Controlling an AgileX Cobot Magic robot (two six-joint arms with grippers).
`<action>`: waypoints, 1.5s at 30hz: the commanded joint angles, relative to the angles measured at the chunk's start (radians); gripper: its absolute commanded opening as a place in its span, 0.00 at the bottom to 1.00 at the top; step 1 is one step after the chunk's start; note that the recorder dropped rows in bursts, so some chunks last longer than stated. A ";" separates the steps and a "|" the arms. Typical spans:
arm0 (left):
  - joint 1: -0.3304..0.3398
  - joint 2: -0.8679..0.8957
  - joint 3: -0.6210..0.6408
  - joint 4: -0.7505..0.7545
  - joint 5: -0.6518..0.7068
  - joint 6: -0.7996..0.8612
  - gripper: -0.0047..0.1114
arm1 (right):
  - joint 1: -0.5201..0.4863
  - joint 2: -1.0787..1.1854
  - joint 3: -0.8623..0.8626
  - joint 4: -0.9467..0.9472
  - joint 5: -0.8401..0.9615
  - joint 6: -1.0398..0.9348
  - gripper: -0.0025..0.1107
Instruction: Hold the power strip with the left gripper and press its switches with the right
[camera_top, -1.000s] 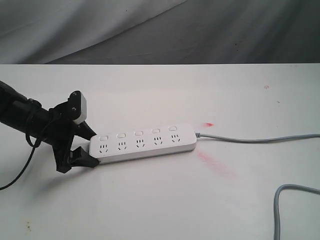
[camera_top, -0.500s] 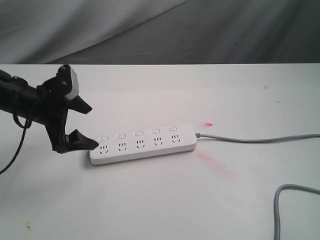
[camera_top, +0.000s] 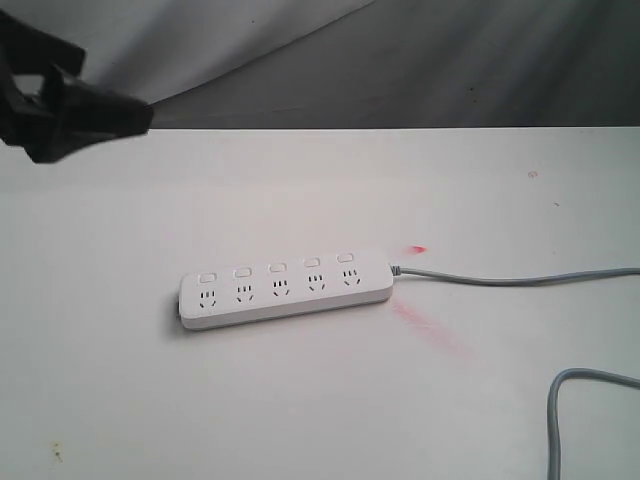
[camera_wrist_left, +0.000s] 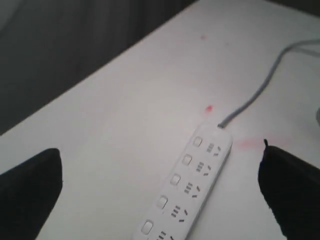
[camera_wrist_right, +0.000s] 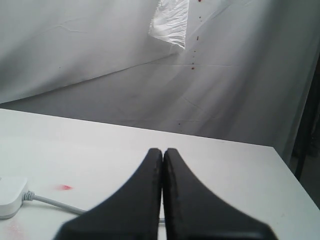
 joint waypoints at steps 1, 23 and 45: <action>-0.002 -0.225 -0.003 0.005 0.033 -0.192 0.92 | -0.008 -0.004 0.004 -0.010 -0.006 0.002 0.02; -0.002 -0.876 -0.003 0.313 0.116 -0.656 0.41 | -0.008 -0.004 0.004 -0.010 -0.006 0.002 0.02; -0.002 -0.903 0.517 0.453 -0.382 -0.663 0.05 | -0.008 -0.004 0.004 -0.010 -0.006 0.002 0.02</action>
